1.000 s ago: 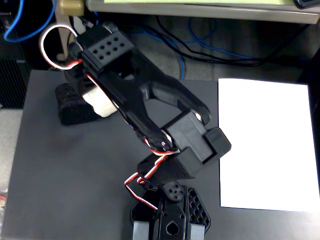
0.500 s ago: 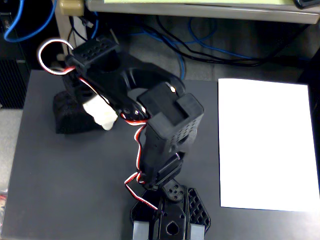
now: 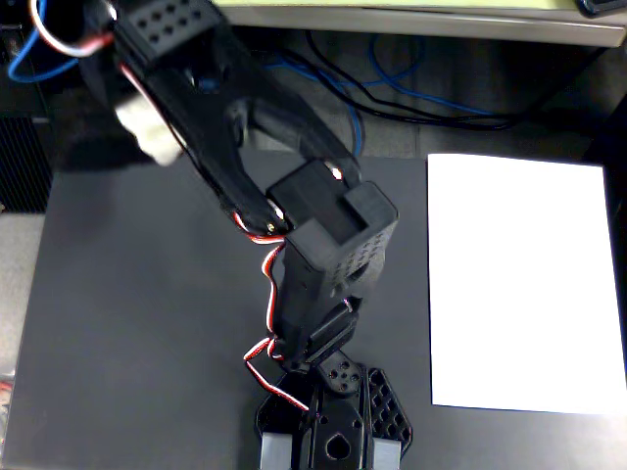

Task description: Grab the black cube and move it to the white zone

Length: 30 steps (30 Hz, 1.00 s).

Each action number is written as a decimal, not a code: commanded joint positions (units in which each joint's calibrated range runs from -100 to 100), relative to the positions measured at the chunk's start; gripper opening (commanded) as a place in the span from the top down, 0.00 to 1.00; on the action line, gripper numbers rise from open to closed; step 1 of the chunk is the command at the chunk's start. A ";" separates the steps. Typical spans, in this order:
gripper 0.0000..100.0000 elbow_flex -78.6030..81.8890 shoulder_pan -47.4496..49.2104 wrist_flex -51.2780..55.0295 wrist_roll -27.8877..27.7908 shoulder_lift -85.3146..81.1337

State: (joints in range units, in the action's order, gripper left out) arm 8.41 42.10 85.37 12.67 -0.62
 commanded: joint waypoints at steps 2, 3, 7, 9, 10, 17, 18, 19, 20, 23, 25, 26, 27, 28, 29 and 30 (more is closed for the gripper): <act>0.98 -21.92 -6.48 14.21 6.19 -0.51; 0.98 -23.28 -10.31 14.21 5.88 -0.51; 0.98 -24.00 -28.93 14.21 5.67 -0.51; 0.98 -22.82 -36.14 14.21 5.67 -1.85; 0.98 -20.74 -40.85 14.21 5.51 -5.72; 0.98 9.27 -68.22 14.21 -8.11 -48.72; 0.98 10.45 -72.93 14.21 -10.36 -49.48; 0.98 11.08 -77.71 14.21 -12.77 -49.48; 0.98 11.17 -81.10 14.21 -14.71 -49.23; 0.98 10.99 -84.04 14.21 -15.39 -38.31; 0.98 9.99 -84.19 12.40 -15.02 -26.13; 0.98 9.99 -85.73 8.29 -14.97 -21.34; 0.99 9.99 -88.68 5.29 -15.44 -17.81; 0.99 9.99 -90.66 4.09 -15.50 -15.55; 0.99 9.99 -91.47 2.88 -15.44 -14.54; 0.99 10.27 -91.69 0.83 -15.39 -13.61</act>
State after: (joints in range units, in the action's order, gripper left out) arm 20.11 -47.42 90.93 -2.49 -16.77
